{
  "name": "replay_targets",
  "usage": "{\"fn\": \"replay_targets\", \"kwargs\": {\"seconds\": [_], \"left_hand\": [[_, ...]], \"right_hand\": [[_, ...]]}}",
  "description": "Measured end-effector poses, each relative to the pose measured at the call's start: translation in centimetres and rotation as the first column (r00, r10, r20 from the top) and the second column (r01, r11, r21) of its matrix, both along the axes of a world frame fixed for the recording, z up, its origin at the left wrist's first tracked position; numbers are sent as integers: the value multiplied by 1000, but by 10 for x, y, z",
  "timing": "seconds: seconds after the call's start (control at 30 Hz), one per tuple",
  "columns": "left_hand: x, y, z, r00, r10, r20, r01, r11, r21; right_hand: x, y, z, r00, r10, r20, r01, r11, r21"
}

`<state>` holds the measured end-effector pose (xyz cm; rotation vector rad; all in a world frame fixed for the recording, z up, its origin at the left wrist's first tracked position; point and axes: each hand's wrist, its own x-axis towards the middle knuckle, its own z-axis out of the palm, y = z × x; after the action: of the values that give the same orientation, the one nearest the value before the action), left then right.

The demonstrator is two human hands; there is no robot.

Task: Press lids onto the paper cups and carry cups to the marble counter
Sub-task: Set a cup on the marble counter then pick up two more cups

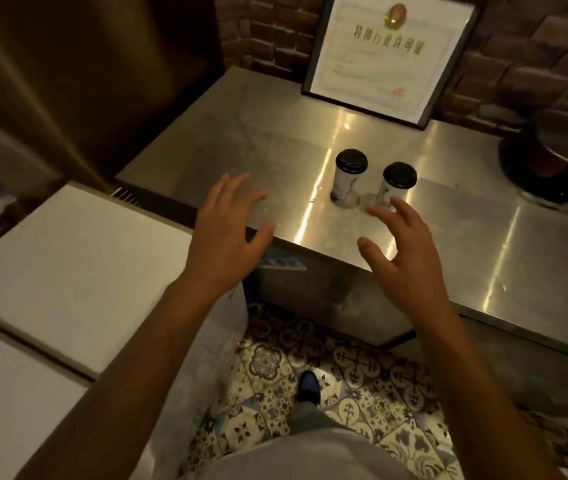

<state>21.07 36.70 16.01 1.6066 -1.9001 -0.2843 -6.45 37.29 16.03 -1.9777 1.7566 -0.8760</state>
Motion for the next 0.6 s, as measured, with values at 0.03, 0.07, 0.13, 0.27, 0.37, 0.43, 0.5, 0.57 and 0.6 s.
{"fn": "replay_targets", "kwargs": {"seconds": [0.03, 0.07, 0.13, 0.27, 0.37, 0.43, 0.5, 0.57, 0.6], "left_hand": [[-11, -14, 2, 1000, -11, 2, 11, 1000, 2], [-22, -28, 5, 1000, -20, 9, 20, 1000, 0], [-42, -55, 8, 999, -23, 29, 23, 1000, 1], [-73, -103, 4, 998, -3, 67, 2, 1000, 23], [-93, -135, -3, 993, -19, 121, 14, 999, 39], [-104, -156, -6, 989, -38, 143, 28, 997, 69], [-113, -179, -11, 986, -60, 158, 44, 994, 104], [-119, -203, -16, 982, -87, 166, 67, 990, 123], [-122, -216, -19, 981, -103, 166, 80, 988, 135]], "right_hand": [[-10, -13, -2, 1000, -19, -1, 19, 1000, 9], [-19, -27, -4, 999, -34, -5, 34, 999, 16], [-37, -51, -8, 999, -53, -12, 54, 998, 38], [-68, -100, -11, 998, -57, -31, 59, 997, 58], [-86, -132, -13, 992, -107, -59, 110, 993, 52], [-96, -150, -18, 985, -146, -93, 151, 987, 52], [-101, -167, -23, 978, -170, -117, 179, 982, 65], [-105, -183, -30, 975, -185, -125, 195, 977, 80], [-106, -191, -32, 973, -195, -123, 206, 975, 86]]}}
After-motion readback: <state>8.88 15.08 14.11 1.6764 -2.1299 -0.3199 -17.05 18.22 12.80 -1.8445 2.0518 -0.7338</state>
